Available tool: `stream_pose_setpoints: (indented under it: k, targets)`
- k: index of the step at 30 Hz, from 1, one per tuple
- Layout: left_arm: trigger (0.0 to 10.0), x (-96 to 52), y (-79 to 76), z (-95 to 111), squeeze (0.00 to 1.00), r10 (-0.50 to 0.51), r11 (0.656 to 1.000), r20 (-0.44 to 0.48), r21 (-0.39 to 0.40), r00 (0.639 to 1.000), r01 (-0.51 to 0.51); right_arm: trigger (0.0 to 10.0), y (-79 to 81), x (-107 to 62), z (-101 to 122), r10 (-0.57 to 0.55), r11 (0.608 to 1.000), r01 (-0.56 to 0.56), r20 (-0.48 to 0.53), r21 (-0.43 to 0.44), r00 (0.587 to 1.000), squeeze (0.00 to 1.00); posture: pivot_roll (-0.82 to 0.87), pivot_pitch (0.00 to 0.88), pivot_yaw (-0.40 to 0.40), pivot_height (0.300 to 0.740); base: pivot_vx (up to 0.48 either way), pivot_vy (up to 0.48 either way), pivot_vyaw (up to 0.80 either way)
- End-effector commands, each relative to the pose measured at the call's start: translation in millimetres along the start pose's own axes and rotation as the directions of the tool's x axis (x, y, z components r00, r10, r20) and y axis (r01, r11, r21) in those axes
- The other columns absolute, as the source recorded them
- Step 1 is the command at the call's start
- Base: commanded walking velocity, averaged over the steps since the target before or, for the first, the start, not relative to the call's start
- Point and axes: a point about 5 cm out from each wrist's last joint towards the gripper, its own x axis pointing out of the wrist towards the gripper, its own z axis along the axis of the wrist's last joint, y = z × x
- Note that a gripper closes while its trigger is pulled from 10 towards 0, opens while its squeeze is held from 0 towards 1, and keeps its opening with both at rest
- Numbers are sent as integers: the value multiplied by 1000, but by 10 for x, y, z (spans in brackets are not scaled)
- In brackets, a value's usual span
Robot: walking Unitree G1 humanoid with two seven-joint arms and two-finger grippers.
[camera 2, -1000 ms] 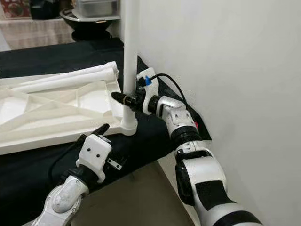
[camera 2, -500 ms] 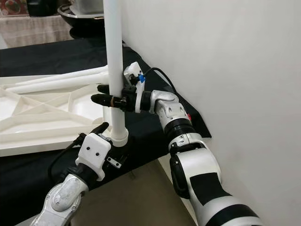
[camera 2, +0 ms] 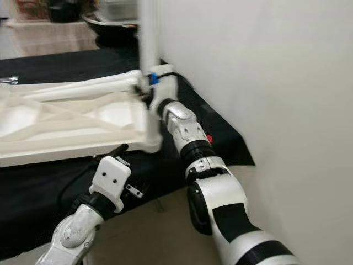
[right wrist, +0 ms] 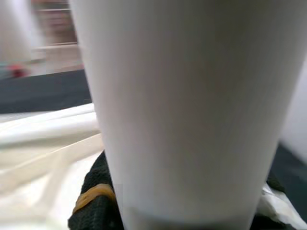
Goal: Building children table
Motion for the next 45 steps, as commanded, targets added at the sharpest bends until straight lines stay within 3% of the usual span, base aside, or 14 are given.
stream_pose_setpoints:
  k: [1, 6, 7, 9, 10, 17, 18, 24, 26, 28, 30, 33, 38, 45]
  targets:
    - [10000, 1, 0, 20, 0, 0, 1000, 4, 4, 1000, 0, 0, -209, -43, -69, -207, 977, 208, -25, 42, 978, 0, 33, 0, -106, 740, 0, 0, 0]
    - [10000, 1, -2, 18, 0, 0, 1000, 4, 3, 1000, 0, 0, -194, -69, -42, -270, 961, 269, 0, 58, 963, 0, 35, 0, -107, 740, 0, 0, 0]
    - [10000, 0, -5, 17, 0, -1, 1000, 4, 4, 1000, 1, 8745, -134, -71, -40, -259, 964, 258, 0, 69, 966, 0, 36, 0, -107, 740, 0, 0, 0]
    - [10000, -1, -8, 16, 0, -1, 1000, 3, 5, 1000, 1, 10000, -74, -67, -41, -246, 966, 246, -4, 80, 969, 0, 37, 0, -111, 740, 0, 0, 0]
    - [10000, -4, -7, 12, 0, -1, 1000, 2, 7, 1000, 1, 10000, 13, -64, -45, -202, 976, 201, 2, 89, 979, 1000, 37, 0, -110, 740, 0, 0, 0]
    - [10000, -15, -10, 7, 0, -1, 1000, -1, 7, 1000, 1, 10000, 154, -60, -6, -134, 989, 132, 35, 63, 990, 1000, 41, 0, -115, 740, 0, 0, 0]
    - [10000, -19, -9, 5, 0, -1, 1000, -2, 8, 1000, 1, 10000, 167, -50, 28, -90, 994, 87, 45, 60, 995, 0, 41, 0, -113, 740, 0, 0, 0]
    - [10000, -22, -7, 2, 0, -2, 1000, -3, 11, 1000, 3, 10000, 279, -34, 55, 170, 983, -170, 12, 71, 985, 0, 37, 0, -111, 740, 0, 0, 0]
    - [10000, -15, -11, 4, 0, -4, 1000, 0, 9, 1000, 4, 10000, 329, -87, -16, 462, 885, -457, -48, 87, 886, 0, 38, 0, -111, 740, 0, 0, 0]
    - [10000, -15, -11, 4, 0, -4, 1000, 0, 9, 1000, 4, 10000, 329, -87, -16, 462, 885, -457, -48, 87, 886, 0, 38, 0, -111, 740, 0, 0, 0]
    - [10000, -6, -13, 12, 0, -4, 1000, 3, 7, 1000, 3, 10000, 264, -217, -51, 719, 695, -713, -59, 95, 693, 0, 43, 0, -113, 740, 0, 0, 0]
    - [10000, -3, -10, 16, 0, -3, 1000, 6, 9, 1000, 3, 10000, 176, -308, -44, 825, 565, -821, -38, 83, 564, 0, 44, 0, -112, 740, 0, 0, 0]
    - [10000, 1, -7, 23, 0, -3, 1000, 8, 8, 1000, 3, 10000, 103, -364, -45, 892, 450, -889, -6, 89, 451, 0, 46, 0, -112, 740, 0, 0, 0]
    - [10000, 6, 0, 54, 0, 1, 1000, 19, 5, 1000, -1, 10000, 149, -330, -94, 896, 443, -891, -12, 99, 444, 0, 54, 0, -119, 740, 0, 0, 0]
